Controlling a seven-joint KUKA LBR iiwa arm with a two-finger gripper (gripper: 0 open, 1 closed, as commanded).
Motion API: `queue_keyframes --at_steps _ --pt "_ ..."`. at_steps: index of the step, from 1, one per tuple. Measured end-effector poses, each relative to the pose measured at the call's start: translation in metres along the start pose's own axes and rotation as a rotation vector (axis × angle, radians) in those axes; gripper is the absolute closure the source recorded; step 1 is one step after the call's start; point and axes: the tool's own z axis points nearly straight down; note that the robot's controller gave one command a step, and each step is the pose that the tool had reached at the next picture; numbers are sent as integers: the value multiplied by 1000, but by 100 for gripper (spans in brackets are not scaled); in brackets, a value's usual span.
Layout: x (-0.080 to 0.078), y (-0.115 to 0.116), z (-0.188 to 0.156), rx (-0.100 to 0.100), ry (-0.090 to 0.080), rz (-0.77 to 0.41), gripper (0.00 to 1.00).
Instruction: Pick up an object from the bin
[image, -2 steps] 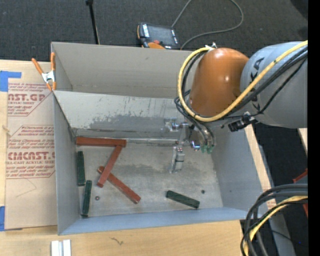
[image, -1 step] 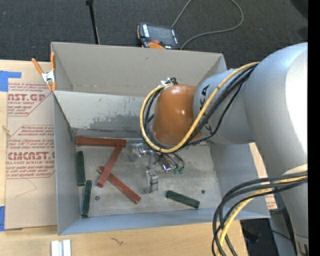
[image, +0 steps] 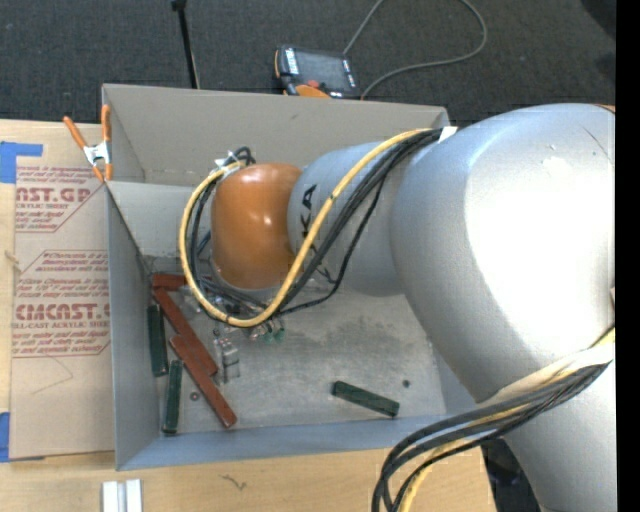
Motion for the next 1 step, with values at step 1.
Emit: queue_keyframes --at_steps 1 --pt "-24 -22 -69 4 -4 -364 0"
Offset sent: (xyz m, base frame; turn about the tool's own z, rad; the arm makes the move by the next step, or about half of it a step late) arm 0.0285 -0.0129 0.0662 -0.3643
